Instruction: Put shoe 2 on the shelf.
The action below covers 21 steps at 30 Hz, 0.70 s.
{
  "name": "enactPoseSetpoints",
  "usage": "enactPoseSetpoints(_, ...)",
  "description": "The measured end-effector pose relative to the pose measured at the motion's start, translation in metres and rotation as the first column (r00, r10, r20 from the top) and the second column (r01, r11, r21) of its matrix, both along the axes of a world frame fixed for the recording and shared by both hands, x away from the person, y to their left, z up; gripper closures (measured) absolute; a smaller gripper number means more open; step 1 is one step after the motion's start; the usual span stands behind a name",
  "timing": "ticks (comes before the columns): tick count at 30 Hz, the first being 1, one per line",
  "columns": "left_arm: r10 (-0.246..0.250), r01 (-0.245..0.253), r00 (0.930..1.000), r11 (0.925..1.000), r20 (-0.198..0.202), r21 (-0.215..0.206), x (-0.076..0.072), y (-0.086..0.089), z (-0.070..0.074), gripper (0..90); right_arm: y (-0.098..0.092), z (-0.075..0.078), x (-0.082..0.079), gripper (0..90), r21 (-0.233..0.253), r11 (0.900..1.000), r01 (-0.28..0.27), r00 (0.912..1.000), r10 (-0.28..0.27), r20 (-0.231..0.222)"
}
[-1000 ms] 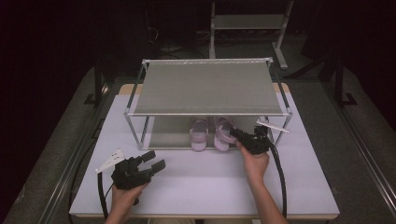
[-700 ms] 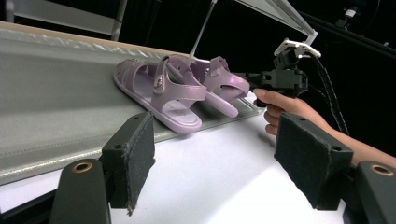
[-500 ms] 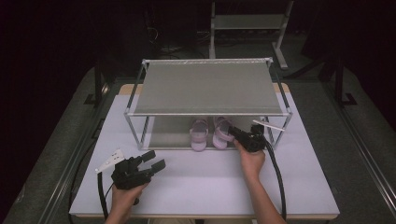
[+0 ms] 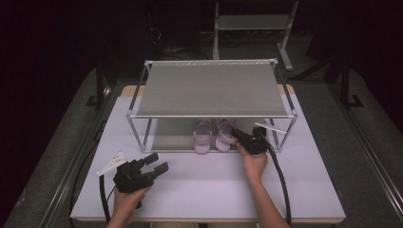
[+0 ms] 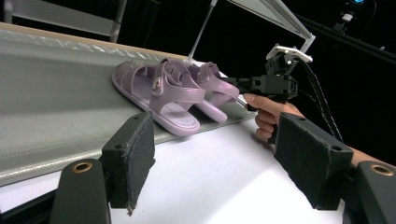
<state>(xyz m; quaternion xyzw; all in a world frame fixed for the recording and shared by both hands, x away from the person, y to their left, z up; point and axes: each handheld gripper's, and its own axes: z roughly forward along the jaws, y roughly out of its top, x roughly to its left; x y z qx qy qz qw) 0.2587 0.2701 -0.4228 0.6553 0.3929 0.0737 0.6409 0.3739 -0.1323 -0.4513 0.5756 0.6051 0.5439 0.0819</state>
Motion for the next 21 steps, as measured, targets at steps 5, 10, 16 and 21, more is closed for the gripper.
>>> enactPoseSetpoints(5,-0.002,0.002,1.0,1.0,0.0,-0.001,0.0003,-0.0006,-0.0001,28.5,0.0016,-0.0007,-0.0003,80.5,-0.005,1.0,-0.004,1.0,0.004,0.001)
enactPoseSetpoints(10,-0.007,0.007,1.0,1.0,-0.001,0.004,0.0003,-0.0016,-0.0004,28.5,0.0019,-0.0004,0.0002,80.5,-0.01,1.0,-0.013,0.9999,0.013,0.005)
enactPoseSetpoints(16,-0.01,0.01,0.9999,0.9999,-0.002,0.003,0.0007,-0.0018,-0.0006,28.5,-0.0001,-0.0018,0.0012,78.1,0.006,1.0,-0.025,0.9997,0.024,0.007)
enactPoseSetpoints(21,-0.013,0.013,0.9999,0.9999,-0.003,0.0,0.0003,-0.0023,-0.0005,28.5,-0.0003,-0.0012,0.0005,72.1,0.032,0.999,-0.034,0.9994,0.034,0.011)
